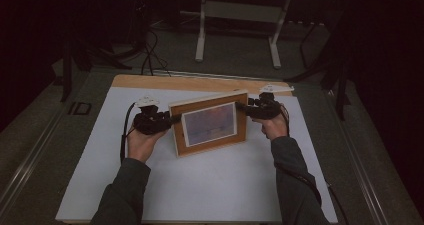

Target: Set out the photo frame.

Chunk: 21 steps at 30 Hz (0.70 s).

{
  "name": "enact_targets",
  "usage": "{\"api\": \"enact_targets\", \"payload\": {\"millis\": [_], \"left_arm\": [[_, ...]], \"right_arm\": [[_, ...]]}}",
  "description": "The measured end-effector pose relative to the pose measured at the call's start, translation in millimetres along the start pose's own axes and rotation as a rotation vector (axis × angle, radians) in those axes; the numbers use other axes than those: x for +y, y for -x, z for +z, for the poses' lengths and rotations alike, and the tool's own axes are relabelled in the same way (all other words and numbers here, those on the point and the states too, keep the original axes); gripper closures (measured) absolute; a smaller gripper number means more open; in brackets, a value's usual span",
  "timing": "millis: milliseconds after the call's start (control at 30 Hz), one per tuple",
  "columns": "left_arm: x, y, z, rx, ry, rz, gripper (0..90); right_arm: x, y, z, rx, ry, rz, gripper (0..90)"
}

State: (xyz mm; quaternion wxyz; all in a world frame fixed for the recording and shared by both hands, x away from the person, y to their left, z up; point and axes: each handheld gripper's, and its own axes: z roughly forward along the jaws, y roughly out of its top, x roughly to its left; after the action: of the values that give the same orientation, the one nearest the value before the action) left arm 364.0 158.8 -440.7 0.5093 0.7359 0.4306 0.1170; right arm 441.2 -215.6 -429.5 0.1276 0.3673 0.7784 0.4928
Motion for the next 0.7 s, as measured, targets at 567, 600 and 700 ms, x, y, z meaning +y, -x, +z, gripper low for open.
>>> {"api": "enact_targets", "payload": {"millis": [567,600,700], "left_arm": [[9.1,-8.0,12.4,-0.031,0.016,-0.030,65.9],[10.0,-8.6,13.4,-0.032,0.017,-0.025,65.8],[12.1,-10.3,15.6,-0.038,0.016,-0.012,65.7]], "right_arm": [[-1.0,0.0,-13.0,-0.046,0.042,-0.002,55.5],[-1.3,0.2,-13.4,-0.049,0.043,-0.002,55.6],[-1.9,0.3,-14.4,-0.060,0.049,-0.003,55.6]]}}
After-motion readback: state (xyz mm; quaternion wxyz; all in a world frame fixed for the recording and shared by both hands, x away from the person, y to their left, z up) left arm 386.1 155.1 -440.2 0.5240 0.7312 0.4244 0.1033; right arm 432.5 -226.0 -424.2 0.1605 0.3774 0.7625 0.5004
